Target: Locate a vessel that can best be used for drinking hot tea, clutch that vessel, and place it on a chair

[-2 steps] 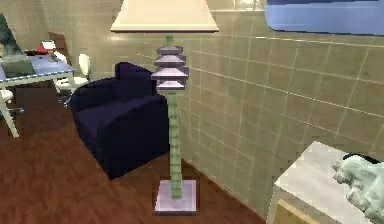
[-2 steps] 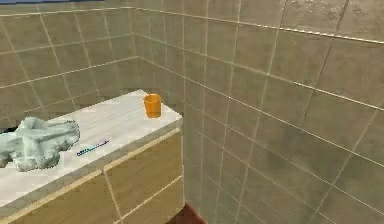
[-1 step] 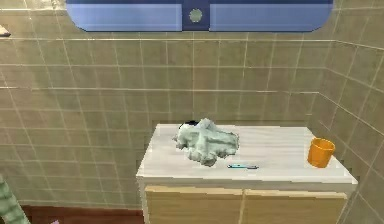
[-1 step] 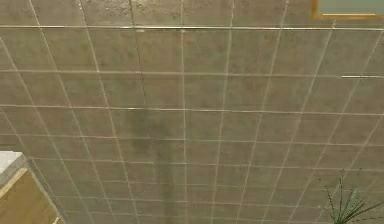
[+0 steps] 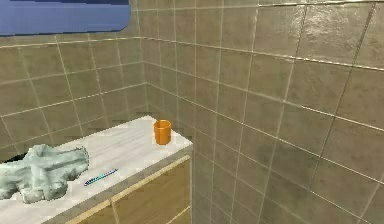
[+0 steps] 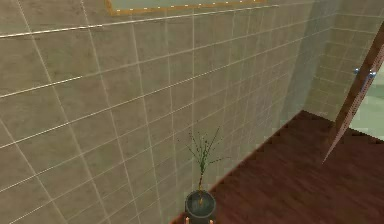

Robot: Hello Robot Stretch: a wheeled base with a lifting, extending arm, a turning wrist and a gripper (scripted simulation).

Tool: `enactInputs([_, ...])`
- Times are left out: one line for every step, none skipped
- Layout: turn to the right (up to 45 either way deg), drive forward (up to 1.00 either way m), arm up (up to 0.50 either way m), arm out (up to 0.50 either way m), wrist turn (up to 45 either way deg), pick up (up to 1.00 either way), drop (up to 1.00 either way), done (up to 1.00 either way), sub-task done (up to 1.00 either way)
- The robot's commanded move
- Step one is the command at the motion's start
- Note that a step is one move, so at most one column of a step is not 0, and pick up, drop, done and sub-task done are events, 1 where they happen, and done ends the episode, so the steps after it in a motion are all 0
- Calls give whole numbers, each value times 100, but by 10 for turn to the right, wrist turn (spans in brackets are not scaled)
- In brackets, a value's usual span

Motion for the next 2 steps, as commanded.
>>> enactInputs([150,0,0,0,0,0,0,0,0])
enactInputs([0,45,0,0,0,0,0,0,0])
